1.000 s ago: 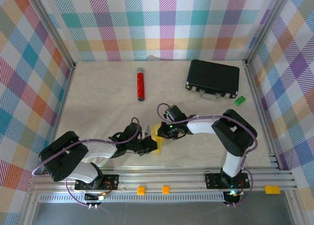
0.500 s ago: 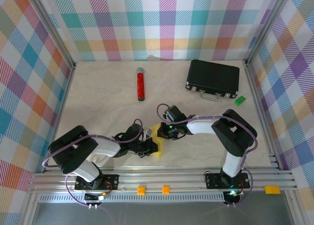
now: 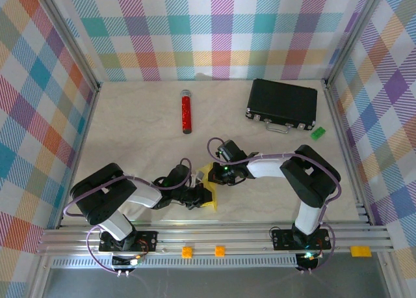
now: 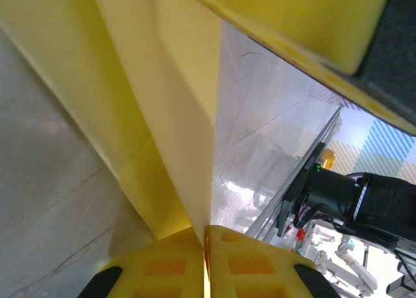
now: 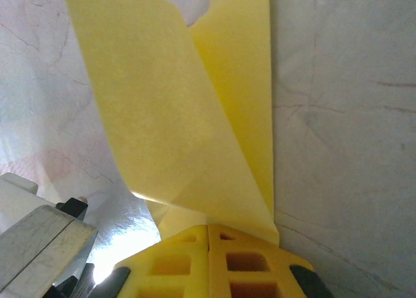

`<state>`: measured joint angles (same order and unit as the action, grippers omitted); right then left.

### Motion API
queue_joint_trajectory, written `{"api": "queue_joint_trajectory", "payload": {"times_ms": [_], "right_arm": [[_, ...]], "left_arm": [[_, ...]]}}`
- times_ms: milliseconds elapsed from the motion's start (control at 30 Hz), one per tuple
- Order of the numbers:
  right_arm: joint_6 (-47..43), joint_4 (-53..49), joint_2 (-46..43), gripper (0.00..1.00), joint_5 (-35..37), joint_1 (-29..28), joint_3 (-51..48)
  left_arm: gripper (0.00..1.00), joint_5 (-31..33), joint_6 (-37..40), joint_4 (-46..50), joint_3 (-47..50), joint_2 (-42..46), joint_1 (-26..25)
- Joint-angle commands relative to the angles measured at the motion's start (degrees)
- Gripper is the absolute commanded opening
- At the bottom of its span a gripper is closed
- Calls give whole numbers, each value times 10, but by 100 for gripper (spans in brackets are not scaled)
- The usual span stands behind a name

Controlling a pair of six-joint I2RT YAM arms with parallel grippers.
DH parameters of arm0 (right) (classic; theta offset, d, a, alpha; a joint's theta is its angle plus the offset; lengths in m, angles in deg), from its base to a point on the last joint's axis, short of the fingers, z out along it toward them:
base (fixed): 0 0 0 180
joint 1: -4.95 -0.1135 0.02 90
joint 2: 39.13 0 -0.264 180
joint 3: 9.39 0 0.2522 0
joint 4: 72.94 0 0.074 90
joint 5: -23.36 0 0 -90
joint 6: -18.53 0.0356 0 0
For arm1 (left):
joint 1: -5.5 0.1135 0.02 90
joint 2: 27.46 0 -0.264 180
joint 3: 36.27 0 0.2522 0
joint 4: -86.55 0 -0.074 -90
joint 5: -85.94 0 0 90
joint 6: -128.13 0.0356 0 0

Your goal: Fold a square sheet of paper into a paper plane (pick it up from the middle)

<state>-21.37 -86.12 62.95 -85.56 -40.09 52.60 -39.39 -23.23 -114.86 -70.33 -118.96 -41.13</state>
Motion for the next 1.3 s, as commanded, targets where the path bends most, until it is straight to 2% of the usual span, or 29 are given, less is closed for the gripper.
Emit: {"api": "queue_joint_trajectory", "payload": {"times_ms": [0, 100, 200, 267, 367, 467, 667, 733, 833, 967, 1000, 1033, 1067, 1200, 1267], "right_arm": [[2, -87, 41, 4, 38, -10, -25], [3, -88, 42, 4, 39, -10, -26], [3, -89, 43, 4, 40, -10, -26], [4, -88, 44, 4, 40, -10, -27], [5, -87, 45, 4, 41, -10, -27], [6, -86, 46, 3, 41, -10, -28], [10, -87, 54, 3, 42, -11, -26], [12, -87, 55, 3, 43, -11, -27], [12, -87, 54, 3, 43, -11, -26], [13, -87, 56, 3, 44, -11, -28], [13, -87, 56, 3, 44, -11, -27], [13, -86, 57, 3, 44, -11, -27], [14, -86, 56, 3, 45, -11, -28], [14, -86, 59, 3, 44, -11, -26], [14, -87, 59, 2, 45, -11, -27]], "left_arm": [[1, -21, -9, -26, 15, -2, -8], [1, -23, -12, -31, 15, -4, -10], [12, -35, -17, -48, 14, -17, -11], [9, -35, -28, -73, 21, -22, -13], [10, -35, -29, -79, 22, -27, -15], [0, -34, -29, -82, 23, -29, -17], [0, -33, -31, -87, 19, -35, -23], [9, -34, -33, -90, 21, -35, -24], [15, -35, -35, -93, 24, -30, -26], [14, -38, -34, -88, 25, -25, -33], [12, -38, -33, -85, 26, -23, -36], [4, -36, -33, -83, 28, -22, -39], [0, -34, -33, -85, 29, -22, -41], [0, -40, -30, -84, 19, -30, -43], [7, -39, -34, -88, 20, -28, -44]]}}
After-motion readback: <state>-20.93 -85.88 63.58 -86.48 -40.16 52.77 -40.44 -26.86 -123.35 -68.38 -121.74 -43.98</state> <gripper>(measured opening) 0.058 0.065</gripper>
